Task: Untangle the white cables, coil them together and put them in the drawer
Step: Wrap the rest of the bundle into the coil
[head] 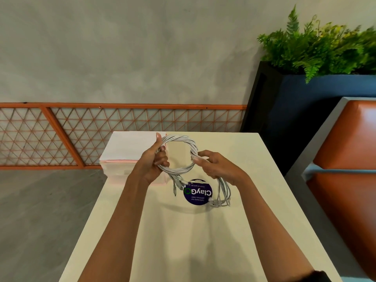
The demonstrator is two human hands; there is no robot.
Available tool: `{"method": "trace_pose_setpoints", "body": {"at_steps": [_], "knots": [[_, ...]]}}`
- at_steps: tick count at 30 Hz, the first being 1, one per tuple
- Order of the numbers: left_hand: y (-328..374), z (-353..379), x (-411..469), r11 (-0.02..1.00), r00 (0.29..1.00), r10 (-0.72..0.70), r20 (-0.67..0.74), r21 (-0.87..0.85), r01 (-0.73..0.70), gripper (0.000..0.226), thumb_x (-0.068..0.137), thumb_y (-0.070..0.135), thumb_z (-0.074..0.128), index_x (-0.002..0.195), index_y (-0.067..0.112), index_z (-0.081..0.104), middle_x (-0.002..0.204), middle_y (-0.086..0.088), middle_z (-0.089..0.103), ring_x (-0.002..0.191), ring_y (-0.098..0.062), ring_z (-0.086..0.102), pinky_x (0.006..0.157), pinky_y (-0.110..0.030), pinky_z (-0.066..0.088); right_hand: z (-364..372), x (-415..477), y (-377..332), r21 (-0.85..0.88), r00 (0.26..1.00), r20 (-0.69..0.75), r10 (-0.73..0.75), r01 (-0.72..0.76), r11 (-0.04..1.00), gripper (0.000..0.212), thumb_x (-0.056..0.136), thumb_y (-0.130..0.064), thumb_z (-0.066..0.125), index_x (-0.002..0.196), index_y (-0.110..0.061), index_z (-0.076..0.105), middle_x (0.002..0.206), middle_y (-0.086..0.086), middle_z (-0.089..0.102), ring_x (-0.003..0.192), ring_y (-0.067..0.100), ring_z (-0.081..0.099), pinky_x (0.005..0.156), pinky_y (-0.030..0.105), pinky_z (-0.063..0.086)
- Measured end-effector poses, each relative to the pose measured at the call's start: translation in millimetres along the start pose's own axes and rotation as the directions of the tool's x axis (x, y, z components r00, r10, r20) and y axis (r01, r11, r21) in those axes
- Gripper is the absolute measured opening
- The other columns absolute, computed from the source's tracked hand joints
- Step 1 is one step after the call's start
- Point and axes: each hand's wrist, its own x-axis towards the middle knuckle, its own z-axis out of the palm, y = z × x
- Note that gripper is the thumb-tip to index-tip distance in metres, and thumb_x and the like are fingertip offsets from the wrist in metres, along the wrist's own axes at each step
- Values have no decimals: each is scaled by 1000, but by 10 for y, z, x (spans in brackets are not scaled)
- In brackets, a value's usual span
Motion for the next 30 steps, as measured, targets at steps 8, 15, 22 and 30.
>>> {"method": "trace_pose_setpoints", "body": {"at_steps": [8,15,22,30], "knots": [[88,26,37,972,944,209,-256,-52,-229,42,91,43,56,64,16,40,37,10,26,31,-4,24,33,-14,28,-61,-112,379,-17,961,-226,-163,163,986,21,96,-18,53,91,0,63,63,5,48,57,10,46,60,18,43],[51,40,33,939,900,295,-320,-78,-335,48,92,41,58,57,18,33,39,11,24,33,-5,22,35,-15,23,-47,-158,233,180,998,-63,-7,18,984,54,96,-55,29,74,-13,55,57,-4,21,48,8,18,46,19,19],[51,88,19,904,882,358,-308,-121,-410,46,93,42,56,59,19,34,42,10,24,36,-3,21,36,-16,22,-67,-70,228,491,979,118,164,-201,848,43,98,-46,35,72,-16,50,45,-9,21,36,4,15,34,17,16],[58,91,16,878,847,365,-386,-159,-451,44,90,44,60,61,19,38,44,10,25,39,-4,21,37,-17,22,16,-109,366,135,975,149,164,-185,974,55,93,-59,33,65,-12,42,53,-3,36,48,11,36,54,20,36]]}}
